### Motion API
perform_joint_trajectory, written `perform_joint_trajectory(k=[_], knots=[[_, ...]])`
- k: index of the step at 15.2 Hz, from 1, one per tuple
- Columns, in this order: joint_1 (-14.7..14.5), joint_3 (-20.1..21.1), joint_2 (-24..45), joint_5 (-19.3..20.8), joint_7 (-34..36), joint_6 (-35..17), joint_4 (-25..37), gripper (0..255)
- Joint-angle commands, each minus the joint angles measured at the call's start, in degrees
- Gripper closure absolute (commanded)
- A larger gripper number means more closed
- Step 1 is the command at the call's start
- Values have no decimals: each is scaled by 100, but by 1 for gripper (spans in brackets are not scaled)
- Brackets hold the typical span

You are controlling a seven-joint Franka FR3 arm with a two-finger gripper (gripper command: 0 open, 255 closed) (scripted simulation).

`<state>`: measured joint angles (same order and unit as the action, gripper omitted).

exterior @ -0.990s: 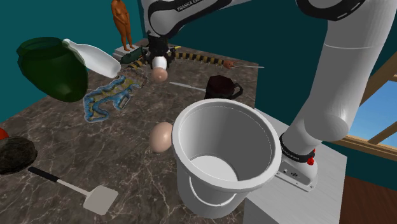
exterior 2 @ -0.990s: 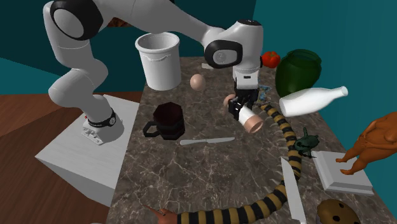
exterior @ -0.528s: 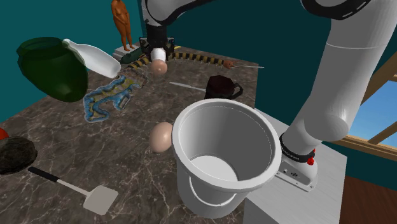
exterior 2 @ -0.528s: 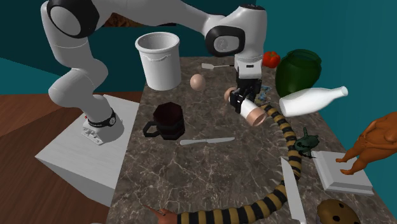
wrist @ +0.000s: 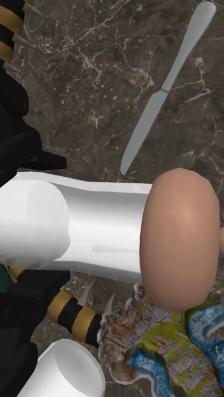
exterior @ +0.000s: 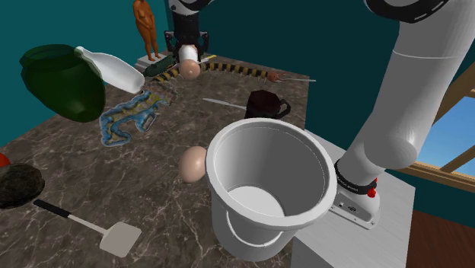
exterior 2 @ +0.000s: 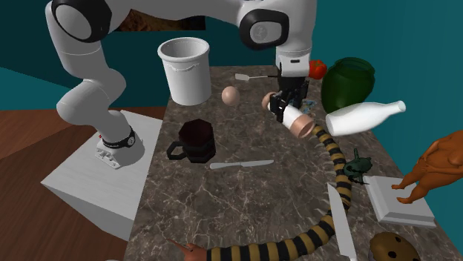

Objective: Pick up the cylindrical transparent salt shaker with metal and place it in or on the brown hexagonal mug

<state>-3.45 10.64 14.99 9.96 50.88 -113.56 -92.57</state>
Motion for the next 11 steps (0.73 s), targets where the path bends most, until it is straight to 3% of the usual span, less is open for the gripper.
perform_joint_trajectory(k=[1, 6, 11], knots=[[-5, 4, -10, -10, -17, 142, 132, 255], [-13, 12, -30, -30, -58, 456, 430, 255], [191, -38, -1262, -277, -284, 33, -1175, 255]])
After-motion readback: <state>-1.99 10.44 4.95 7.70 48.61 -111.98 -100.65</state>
